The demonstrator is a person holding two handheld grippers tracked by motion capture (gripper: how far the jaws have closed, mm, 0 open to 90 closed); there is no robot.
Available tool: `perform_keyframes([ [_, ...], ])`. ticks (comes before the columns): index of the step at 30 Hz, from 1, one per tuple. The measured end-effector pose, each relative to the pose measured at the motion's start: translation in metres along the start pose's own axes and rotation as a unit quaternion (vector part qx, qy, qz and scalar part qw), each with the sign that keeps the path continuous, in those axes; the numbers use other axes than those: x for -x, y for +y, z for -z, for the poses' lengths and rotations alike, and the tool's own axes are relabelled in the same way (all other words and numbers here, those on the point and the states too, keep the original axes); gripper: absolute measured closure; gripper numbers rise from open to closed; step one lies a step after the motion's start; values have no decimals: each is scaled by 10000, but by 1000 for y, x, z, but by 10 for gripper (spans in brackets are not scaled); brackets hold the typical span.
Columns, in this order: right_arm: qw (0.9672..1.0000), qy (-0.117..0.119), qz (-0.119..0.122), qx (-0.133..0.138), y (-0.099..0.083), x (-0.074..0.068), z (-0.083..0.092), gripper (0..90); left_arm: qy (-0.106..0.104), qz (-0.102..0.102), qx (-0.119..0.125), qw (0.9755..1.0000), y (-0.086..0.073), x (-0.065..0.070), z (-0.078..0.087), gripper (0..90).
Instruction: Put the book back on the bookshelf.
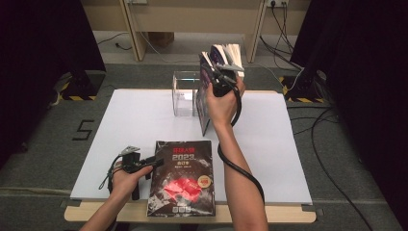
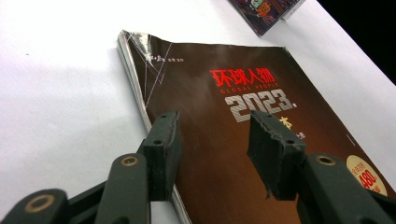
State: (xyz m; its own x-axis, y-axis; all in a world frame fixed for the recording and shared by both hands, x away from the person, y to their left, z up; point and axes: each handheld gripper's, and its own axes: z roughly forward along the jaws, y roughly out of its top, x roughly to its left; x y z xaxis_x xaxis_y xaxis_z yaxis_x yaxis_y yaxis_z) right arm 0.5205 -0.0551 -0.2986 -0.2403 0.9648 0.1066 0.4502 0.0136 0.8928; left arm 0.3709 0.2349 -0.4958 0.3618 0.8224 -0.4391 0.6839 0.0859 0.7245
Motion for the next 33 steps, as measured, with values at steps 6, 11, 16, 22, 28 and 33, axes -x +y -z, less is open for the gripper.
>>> perform_keyframes([
  [6, 9999, -23, 6, 138, 5, -2, 0, 845, -1, 21, 12, 10000, 0, 0, 0, 524],
  [11, 9996, -72, 12, 258, 10, -3, 0, 845, -7, 22, 11, 10000, 0, 0, 0, 525],
  [16, 9988, -143, -9, 465, 17, -5, -2, 845, -21, 13, 7, 10000, 0, 0, 0, 525],
  [22, 9983, -262, -12, 519, 22, -8, -12, 845, -19, 26, -7, 10000, 0, -1, 0, 524],
  [28, 9982, -384, 24, 464, 17, -13, -32, 845, -30, 51, 25, 10000, 0, -1, 1, 525],
  [33, 9977, -471, 97, 470, 12, -16, -39, 844, -34, 59, 21, 10000, 0, -2, 0, 525],
])
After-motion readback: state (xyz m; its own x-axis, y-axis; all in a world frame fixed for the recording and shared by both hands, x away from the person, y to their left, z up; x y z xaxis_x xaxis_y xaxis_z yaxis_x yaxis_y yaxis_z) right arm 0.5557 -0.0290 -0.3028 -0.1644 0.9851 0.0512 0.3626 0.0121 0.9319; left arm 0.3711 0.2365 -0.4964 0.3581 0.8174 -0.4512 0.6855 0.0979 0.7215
